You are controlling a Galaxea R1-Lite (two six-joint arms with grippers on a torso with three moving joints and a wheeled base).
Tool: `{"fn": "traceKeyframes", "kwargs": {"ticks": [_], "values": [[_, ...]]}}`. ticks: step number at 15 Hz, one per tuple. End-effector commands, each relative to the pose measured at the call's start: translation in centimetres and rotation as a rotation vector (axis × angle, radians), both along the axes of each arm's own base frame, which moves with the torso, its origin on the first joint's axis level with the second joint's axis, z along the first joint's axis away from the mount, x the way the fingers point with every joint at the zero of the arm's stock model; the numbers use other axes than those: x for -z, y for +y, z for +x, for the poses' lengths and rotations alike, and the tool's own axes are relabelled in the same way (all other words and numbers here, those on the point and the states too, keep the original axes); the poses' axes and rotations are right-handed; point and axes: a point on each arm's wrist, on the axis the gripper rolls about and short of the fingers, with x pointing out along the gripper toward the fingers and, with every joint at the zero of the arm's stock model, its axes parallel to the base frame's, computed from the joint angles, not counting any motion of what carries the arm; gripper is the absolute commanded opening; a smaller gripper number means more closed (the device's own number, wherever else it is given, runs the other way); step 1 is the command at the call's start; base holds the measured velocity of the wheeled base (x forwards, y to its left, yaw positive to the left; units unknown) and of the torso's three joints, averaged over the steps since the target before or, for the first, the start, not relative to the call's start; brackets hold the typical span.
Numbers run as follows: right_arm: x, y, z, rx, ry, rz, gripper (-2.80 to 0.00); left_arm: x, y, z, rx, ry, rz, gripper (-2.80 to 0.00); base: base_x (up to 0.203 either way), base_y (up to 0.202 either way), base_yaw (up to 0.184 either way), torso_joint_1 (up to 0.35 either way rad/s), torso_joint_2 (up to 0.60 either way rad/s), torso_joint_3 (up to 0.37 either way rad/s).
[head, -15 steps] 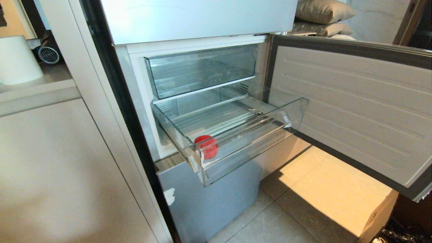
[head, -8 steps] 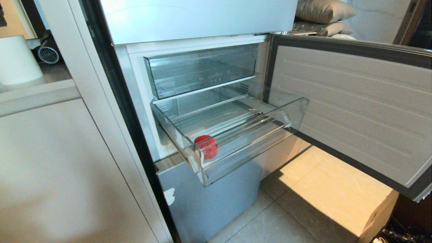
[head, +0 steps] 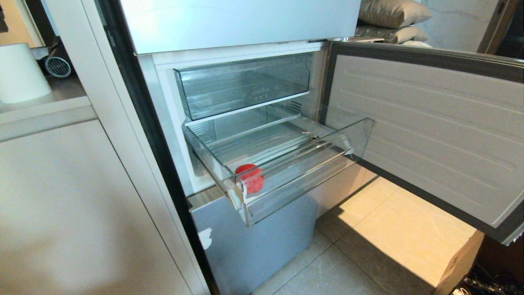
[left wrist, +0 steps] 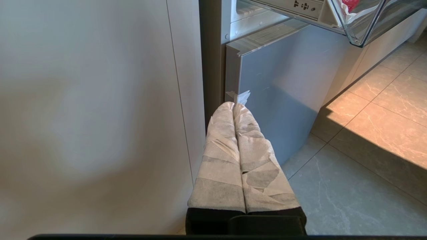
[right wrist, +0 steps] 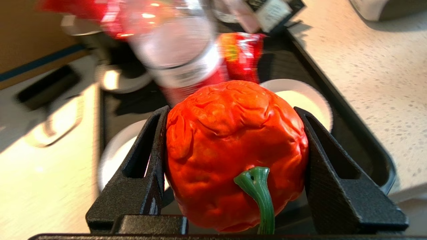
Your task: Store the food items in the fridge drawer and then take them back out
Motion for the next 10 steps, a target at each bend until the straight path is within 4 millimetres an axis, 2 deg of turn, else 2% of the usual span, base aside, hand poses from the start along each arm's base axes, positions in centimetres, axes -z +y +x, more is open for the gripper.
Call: {"fn": "traceKeyframes", "kwargs": {"ticks": [1, 4, 10], "values": [[1.8, -2.3, -0.4, 0.028, 0.011, 0.039, -2.8, 0.0, 0.0, 0.0, 0.0, 0.001, 0.0, -2.8, 0.0, 0.0, 0.0, 0.0, 0.0, 0.0], [2.9, -4.7, -0.7, 0.052, 0.011, 0.047, -2.8, 0.0, 0.0, 0.0, 0.0, 0.001, 0.0, -2.8, 0.0, 0.0, 0.0, 0.0, 0.0, 0.0], [4.6, -7.9, -0.5, 0.071, 0.016, 0.055, -2.8, 0.0, 0.0, 0.0, 0.0, 0.001, 0.0, -2.8, 0.0, 0.0, 0.0, 0.0, 0.0, 0.0]]}}
